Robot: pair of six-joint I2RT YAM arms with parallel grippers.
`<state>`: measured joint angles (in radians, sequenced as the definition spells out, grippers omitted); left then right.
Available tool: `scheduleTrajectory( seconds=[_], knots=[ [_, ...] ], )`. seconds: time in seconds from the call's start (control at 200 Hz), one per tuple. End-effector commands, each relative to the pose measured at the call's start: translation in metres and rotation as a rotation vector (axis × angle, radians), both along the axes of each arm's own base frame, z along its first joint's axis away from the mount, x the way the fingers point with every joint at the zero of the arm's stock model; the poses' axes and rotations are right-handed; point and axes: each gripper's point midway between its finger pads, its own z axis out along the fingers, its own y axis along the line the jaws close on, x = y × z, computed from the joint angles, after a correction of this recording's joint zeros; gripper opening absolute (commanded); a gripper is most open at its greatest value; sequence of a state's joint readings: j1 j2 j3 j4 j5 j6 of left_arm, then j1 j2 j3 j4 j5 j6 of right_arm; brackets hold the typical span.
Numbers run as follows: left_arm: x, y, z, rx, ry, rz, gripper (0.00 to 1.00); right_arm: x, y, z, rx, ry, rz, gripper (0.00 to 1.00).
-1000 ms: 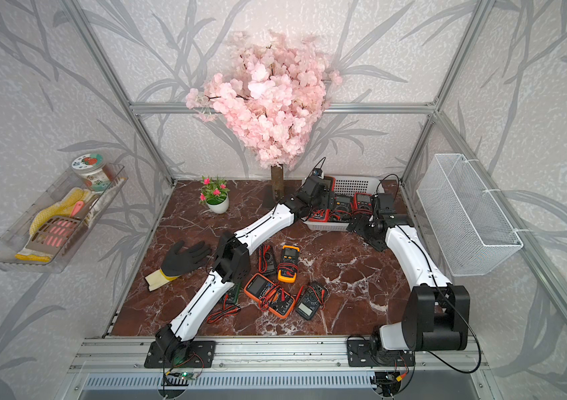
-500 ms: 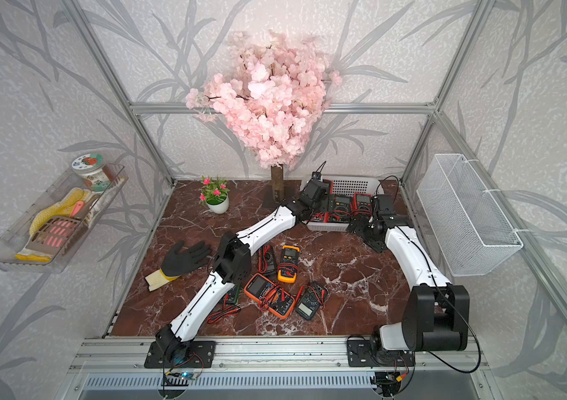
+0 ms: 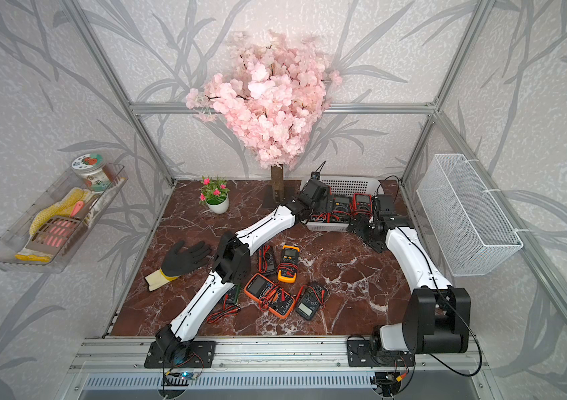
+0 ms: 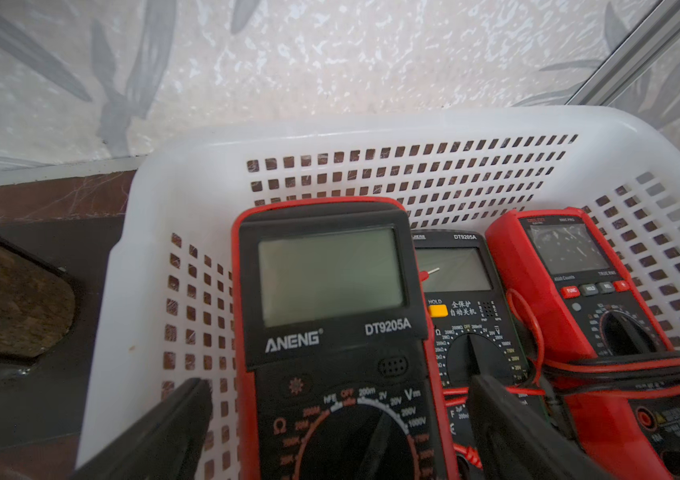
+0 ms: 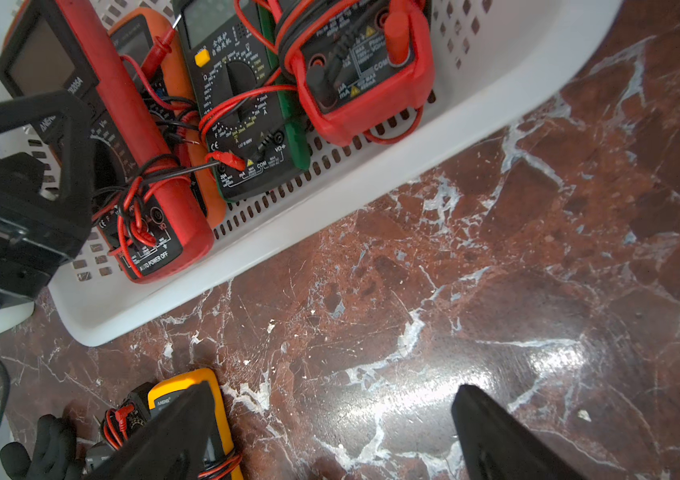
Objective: Put the multimeter into the basket
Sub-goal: Place the multimeter in the basket.
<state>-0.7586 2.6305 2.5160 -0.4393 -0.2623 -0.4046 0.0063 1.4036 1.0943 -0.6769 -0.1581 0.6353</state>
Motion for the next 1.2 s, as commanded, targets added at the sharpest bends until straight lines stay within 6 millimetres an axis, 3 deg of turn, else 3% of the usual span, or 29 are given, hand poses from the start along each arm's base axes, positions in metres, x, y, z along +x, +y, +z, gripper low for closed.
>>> scheduleTrajectory(
  seconds=[0.0, 0.345, 0.605, 0.825, 1.03, 1.2],
  knots=[
    [-0.008, 0.005, 0.043, -0.020, -0.034, 0.010, 1.00, 0.001, -0.003, 0.011, -0.006, -0.035, -0.007, 0.95],
    [-0.042, 0.014, 0.068, 0.005, 0.000, -0.005, 1.00, 0.000, -0.002, 0.017, 0.002, -0.056, -0.009, 0.95],
    [-0.087, 0.047, 0.072, 0.051, 0.073, -0.025, 1.00, -0.003, -0.002, 0.021, 0.001, -0.058, -0.008, 0.95],
    [-0.131, 0.094, 0.069, 0.091, 0.101, -0.031, 1.00, -0.010, -0.002, 0.015, 0.003, -0.031, -0.026, 0.95],
    [-0.166, 0.155, 0.071, 0.189, 0.085, 0.029, 1.00, -0.018, 0.000, 0.014, -0.008, -0.008, -0.007, 0.95],
    [-0.185, 0.207, 0.071, 0.216, 0.111, 0.113, 1.00, -0.026, -0.002, 0.025, -0.050, 0.004, 0.026, 0.95]
  ],
)
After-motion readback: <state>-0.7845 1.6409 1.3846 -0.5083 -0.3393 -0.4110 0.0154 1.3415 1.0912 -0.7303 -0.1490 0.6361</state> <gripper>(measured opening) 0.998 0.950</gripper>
